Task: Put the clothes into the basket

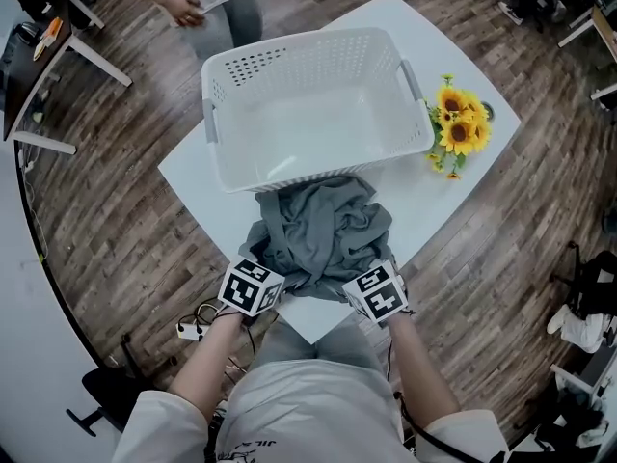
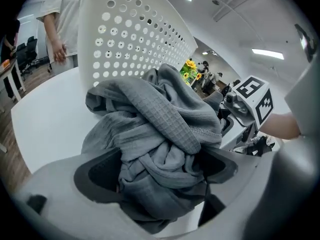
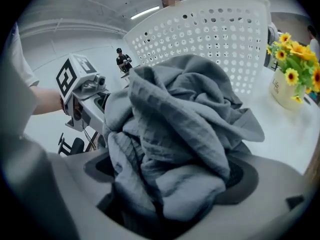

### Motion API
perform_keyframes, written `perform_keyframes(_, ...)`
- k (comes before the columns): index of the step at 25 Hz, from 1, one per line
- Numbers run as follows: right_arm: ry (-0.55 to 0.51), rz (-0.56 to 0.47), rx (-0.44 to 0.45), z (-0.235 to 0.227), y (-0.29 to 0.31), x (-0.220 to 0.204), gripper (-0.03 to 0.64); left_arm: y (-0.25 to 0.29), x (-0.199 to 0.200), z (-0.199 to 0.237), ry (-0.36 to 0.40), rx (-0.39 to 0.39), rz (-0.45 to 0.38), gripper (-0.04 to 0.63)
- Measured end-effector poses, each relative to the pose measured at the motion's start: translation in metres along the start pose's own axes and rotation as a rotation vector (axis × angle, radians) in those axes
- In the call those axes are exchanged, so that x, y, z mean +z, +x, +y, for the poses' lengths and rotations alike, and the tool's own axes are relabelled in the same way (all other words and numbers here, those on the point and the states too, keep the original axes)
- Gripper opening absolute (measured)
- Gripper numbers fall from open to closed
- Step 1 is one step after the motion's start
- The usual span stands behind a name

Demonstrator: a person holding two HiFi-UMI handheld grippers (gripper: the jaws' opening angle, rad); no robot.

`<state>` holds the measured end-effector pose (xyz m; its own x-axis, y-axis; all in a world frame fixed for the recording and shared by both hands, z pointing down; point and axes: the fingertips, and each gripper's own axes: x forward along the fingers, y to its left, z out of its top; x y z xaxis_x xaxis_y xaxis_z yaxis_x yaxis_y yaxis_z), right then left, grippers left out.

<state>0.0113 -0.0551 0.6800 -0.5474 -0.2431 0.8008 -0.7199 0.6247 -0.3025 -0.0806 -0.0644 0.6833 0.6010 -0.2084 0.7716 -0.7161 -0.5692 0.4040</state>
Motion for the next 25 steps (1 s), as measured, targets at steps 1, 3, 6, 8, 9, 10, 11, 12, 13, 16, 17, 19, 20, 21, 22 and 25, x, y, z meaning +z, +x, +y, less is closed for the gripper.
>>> perform_keyframes(1,-0.002,-0.006,0.007,0.0,0.001,0.001,0.518,0.001,0.001,0.0,0.007,-0.003,0.0,0.502)
perform_keyframes(3,-0.014,-0.02,0.019,0.0,0.002,0.002,0.517,0.003,0.002,-0.002,0.02,-0.018,-0.006,0.497)
perform_keyframes(6,-0.054,-0.037,0.057,0.006,0.003,0.005,0.513,0.005,0.002,-0.013,0.011,-0.082,-0.014,0.41)
perform_keyframes(8,-0.079,-0.041,0.091,0.011,0.003,0.006,0.484,0.007,0.003,-0.02,-0.01,-0.117,-0.02,0.336)
perform_keyframes(9,-0.092,-0.043,0.107,0.013,0.003,0.006,0.459,0.008,0.004,-0.023,-0.017,-0.126,-0.026,0.316)
perform_keyframes(10,-0.109,-0.046,0.12,0.014,0.003,0.005,0.429,0.009,0.005,-0.026,-0.017,-0.133,-0.033,0.301)
perform_keyframes(11,-0.128,-0.049,0.132,0.016,0.003,0.005,0.398,0.009,0.006,-0.03,-0.012,-0.14,-0.041,0.278)
perform_keyframes(12,-0.144,-0.053,0.143,0.019,0.002,0.006,0.372,0.009,0.007,-0.033,-0.003,-0.151,-0.049,0.256)
perform_keyframes(13,-0.155,-0.062,0.152,0.021,0.0,0.007,0.344,0.008,0.009,-0.036,0.009,-0.163,-0.058,0.238)
perform_keyframes(16,-0.168,-0.106,0.161,0.025,-0.007,0.011,0.284,0.001,0.015,-0.048,0.065,-0.196,-0.088,0.202)
perform_keyframes(17,-0.171,-0.12,0.16,0.026,-0.011,0.012,0.276,-0.003,0.017,-0.052,0.091,-0.198,-0.093,0.199)
perform_keyframes(19,-0.177,-0.144,0.157,0.03,-0.021,0.014,0.27,-0.01,0.021,-0.062,0.133,-0.199,-0.102,0.198)
perform_keyframes(20,-0.178,-0.156,0.157,0.033,-0.026,0.016,0.27,-0.015,0.023,-0.067,0.143,-0.202,-0.11,0.196)
perform_keyframes(21,-0.179,-0.166,0.158,0.035,-0.032,0.018,0.268,-0.019,0.025,-0.071,0.148,-0.206,-0.118,0.196)
perform_keyframes(22,-0.181,-0.175,0.158,0.038,-0.037,0.02,0.268,-0.023,0.026,-0.074,0.151,-0.207,-0.126,0.196)
perform_keyframes(25,-0.191,-0.184,0.148,0.045,-0.05,0.025,0.268,-0.032,0.029,-0.083,0.154,-0.197,-0.144,0.196)
